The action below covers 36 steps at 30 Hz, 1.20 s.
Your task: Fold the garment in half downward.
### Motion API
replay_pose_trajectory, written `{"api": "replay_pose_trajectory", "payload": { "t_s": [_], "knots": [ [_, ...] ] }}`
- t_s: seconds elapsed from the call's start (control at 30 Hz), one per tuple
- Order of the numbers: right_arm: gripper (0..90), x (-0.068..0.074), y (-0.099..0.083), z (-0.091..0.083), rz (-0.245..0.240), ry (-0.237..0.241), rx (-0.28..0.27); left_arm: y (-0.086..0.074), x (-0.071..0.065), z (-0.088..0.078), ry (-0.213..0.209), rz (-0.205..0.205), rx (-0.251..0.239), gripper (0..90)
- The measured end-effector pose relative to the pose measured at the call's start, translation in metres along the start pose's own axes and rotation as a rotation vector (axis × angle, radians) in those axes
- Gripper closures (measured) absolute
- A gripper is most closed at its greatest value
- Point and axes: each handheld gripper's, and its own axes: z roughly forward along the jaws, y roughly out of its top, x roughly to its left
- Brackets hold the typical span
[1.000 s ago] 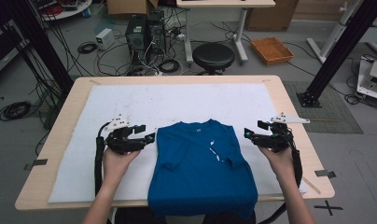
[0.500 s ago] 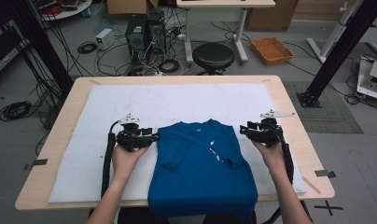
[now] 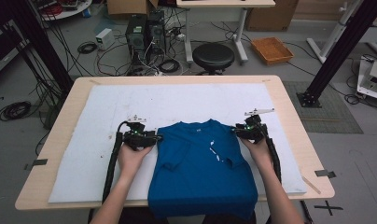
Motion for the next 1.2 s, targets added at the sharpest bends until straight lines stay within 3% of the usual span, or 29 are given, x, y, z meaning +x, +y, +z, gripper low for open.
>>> {"api": "replay_pose_trajectory", "payload": {
  "t_s": [0.17, 0.3, 0.43, 0.5, 0.63, 0.73, 0.8, 0.9, 1.03, 1.07, 1.13, 1.2],
  "knots": [
    [87.2, 0.003, 0.001, 0.007, -0.036, -0.039, 0.022, 0.000, 0.001, 0.000, 0.019, 0.011, 0.003, 76.5],
    [88.9, 0.001, 0.001, 0.003, -0.036, -0.064, 0.004, 0.000, 0.001, -0.002, 0.034, 0.025, -0.002, 85.3],
    [85.3, 0.000, 0.001, 0.001, -0.029, -0.051, -0.001, 0.001, 0.002, -0.004, 0.037, 0.016, -0.012, 82.5],
    [79.5, 0.001, 0.002, -0.001, -0.021, -0.047, -0.021, 0.003, 0.004, -0.004, 0.025, -0.011, -0.018, 67.0],
    [74.1, 0.000, 0.008, -0.001, -0.012, -0.047, -0.039, 0.009, 0.004, 0.001, 0.023, -0.023, -0.008, 56.5],
    [73.5, -0.001, 0.012, 0.005, -0.007, -0.041, -0.012, 0.011, 0.002, 0.007, 0.019, -0.010, 0.015, 57.6],
    [74.0, -0.001, 0.012, 0.010, -0.010, -0.039, 0.017, 0.011, 0.000, 0.011, 0.029, 0.010, 0.022, 66.4],
    [87.9, 0.000, 0.010, 0.015, -0.032, -0.055, 0.051, 0.011, 0.000, 0.010, 0.033, 0.021, 0.027, 81.9],
    [88.4, 0.000, 0.010, 0.011, -0.037, -0.067, 0.025, 0.011, 0.001, 0.008, 0.047, 0.015, 0.019, 83.4],
    [88.3, -0.001, 0.011, 0.009, -0.032, -0.063, 0.011, 0.012, 0.001, 0.007, 0.056, 0.010, 0.010, 80.5],
    [83.8, -0.002, 0.013, 0.007, -0.026, -0.045, -0.006, 0.015, 0.003, 0.007, 0.052, -0.016, 0.003, 65.0],
    [79.0, -0.001, 0.016, 0.007, -0.028, -0.045, -0.027, 0.019, 0.004, 0.008, 0.048, -0.023, -0.009, 58.3]
  ]
}}
